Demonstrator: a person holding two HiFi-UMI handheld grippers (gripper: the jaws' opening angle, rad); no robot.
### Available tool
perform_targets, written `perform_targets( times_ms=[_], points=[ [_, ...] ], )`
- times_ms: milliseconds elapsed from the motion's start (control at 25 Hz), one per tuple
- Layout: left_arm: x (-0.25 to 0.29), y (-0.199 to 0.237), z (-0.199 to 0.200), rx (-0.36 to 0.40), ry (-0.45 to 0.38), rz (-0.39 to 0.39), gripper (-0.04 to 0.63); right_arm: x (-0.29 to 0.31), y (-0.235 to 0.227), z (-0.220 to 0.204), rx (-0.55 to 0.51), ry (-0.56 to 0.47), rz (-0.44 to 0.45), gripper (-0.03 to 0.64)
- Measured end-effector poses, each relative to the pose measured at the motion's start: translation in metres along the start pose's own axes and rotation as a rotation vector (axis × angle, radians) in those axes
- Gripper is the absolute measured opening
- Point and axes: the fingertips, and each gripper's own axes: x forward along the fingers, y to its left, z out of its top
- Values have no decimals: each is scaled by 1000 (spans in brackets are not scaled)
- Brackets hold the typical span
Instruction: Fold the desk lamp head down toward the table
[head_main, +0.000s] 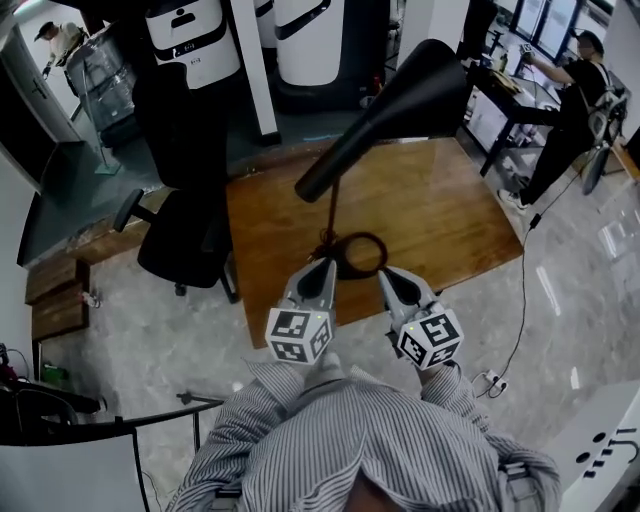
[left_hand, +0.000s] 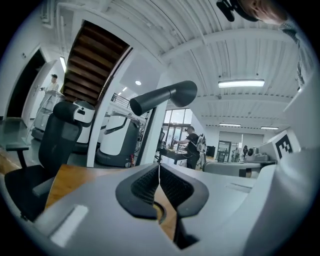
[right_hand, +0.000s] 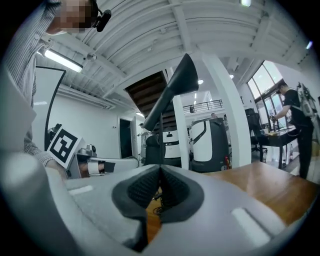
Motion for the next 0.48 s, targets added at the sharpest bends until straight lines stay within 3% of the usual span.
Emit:
perform_targets(
  times_ms=[320, 480],
  points=[
    [52, 30, 13, 24, 18, -9, 3, 37, -25, 18, -27, -8, -5, 2],
    [61, 34, 7, 32, 37, 0, 45, 44, -32, 20, -27, -11, 23, 2]
  ],
)
